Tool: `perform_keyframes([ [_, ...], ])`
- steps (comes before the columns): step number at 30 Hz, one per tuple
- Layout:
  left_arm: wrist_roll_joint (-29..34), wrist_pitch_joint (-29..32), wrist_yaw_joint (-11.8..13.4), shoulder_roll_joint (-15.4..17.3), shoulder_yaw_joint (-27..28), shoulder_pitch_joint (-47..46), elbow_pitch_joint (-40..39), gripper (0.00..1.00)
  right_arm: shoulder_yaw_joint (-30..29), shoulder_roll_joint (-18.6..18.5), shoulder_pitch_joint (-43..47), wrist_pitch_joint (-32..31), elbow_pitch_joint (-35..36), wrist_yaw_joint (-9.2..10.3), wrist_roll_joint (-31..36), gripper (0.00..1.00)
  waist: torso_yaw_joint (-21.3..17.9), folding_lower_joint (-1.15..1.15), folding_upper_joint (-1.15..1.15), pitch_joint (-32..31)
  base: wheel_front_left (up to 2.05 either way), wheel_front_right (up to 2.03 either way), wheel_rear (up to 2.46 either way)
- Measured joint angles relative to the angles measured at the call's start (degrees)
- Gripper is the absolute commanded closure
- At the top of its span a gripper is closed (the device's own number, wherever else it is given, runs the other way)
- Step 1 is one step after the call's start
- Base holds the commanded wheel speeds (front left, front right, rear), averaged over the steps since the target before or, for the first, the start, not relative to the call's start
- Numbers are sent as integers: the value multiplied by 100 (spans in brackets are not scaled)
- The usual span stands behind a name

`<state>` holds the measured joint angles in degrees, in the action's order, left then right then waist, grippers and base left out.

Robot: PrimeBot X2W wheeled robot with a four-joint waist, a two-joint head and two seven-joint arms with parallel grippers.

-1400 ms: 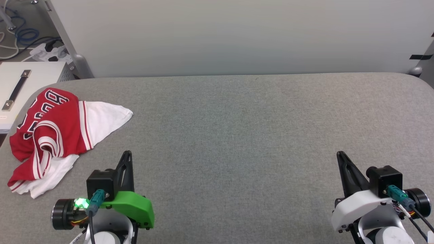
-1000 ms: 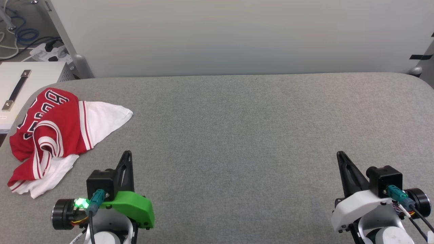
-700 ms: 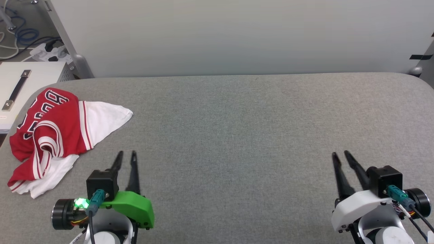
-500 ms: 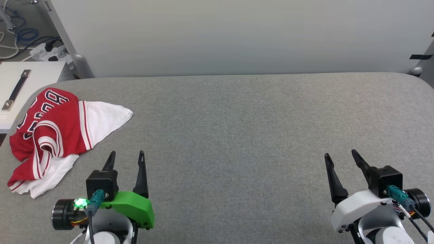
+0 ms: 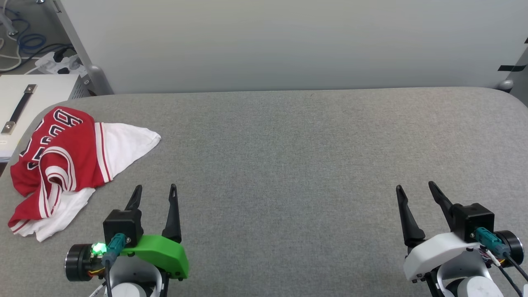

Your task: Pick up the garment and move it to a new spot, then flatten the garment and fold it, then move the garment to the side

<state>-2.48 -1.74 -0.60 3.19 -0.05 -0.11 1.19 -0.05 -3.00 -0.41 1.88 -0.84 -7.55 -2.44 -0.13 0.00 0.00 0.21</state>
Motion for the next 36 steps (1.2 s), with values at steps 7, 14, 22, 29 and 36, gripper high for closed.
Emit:
perform_keyframes([
  [7, -63, -76, -15, 0, -15, 1, 29, 0, -3, 1, 0, 86, 34, 0, -47, 0, -1, 0, 0, 12, 0, 0, 0],
  [14, -149, -163, -59, 0, -23, 1, 34, 0, -3, 1, 0, 154, 110, 0, -147, 0, -2, 0, 0, 24, 0, 0, 0],
  [22, -222, -257, -103, 0, -19, 1, -62, 0, -1, 1, 0, 250, 185, 0, -264, 0, 0, 0, 0, 37, 0, 0, 0],
  [29, -314, -345, -126, 0, -31, 5, -68, 0, 9, 1, 0, 345, 240, 0, -323, 0, -2, 0, 0, 36, 0, 0, 0],
  [36, -387, -430, -126, 0, -92, 10, 93, 0, 43, 1, 1, 428, 210, 0, -331, 0, -3, 0, 0, 24, 0, 0, 0],
])
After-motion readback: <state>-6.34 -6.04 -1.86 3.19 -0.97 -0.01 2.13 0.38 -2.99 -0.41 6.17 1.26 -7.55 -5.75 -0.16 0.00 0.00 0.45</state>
